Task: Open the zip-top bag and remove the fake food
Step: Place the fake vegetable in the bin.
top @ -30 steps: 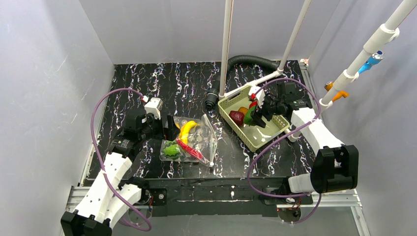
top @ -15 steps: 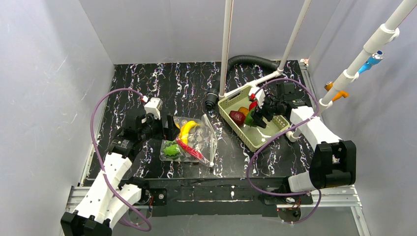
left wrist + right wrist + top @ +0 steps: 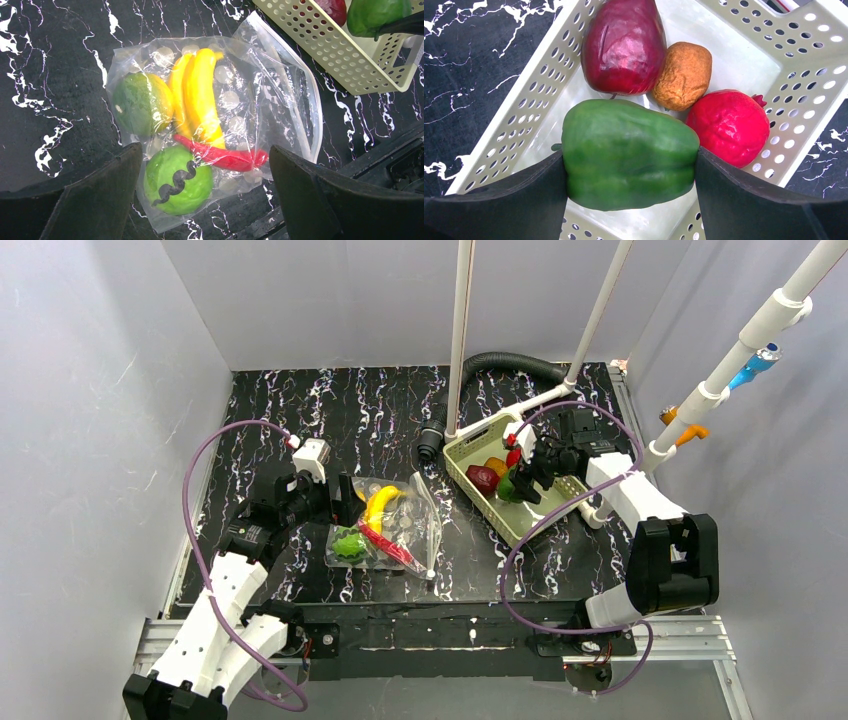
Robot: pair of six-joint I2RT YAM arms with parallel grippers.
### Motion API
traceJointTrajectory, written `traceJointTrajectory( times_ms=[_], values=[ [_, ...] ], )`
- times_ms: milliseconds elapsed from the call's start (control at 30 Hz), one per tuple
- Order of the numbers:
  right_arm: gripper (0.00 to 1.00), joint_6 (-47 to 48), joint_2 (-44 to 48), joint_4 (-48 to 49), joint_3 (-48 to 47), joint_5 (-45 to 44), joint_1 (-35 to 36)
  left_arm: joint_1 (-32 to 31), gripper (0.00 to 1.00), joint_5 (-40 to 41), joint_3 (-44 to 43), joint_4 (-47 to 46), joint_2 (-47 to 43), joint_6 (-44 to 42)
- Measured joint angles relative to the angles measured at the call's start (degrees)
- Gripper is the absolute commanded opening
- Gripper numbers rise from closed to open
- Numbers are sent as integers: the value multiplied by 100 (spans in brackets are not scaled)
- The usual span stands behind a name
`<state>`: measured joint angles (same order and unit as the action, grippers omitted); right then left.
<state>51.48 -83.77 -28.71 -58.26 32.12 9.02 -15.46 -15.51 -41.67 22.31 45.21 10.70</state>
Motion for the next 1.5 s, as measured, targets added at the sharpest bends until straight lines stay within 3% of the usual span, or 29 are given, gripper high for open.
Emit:
traceJointTrajectory(
  times_ms=[200, 467, 500, 567, 1500],
  values=[
    [77, 37, -9, 9, 24, 15, 0, 2, 98, 0, 0, 2, -2, 0],
    [84, 37, -9, 20, 192, 17, 0, 2, 98, 0, 0, 0, -7, 0],
    [93, 37, -9, 26, 192, 20, 0, 2, 98, 0, 0, 0, -7, 0],
    [98, 37, -9, 24, 192, 17, 0, 2, 98, 0, 0, 0, -9, 0],
    [98, -28, 175, 37, 192, 173, 0, 2, 98, 0, 0, 0, -48, 0]
  ],
)
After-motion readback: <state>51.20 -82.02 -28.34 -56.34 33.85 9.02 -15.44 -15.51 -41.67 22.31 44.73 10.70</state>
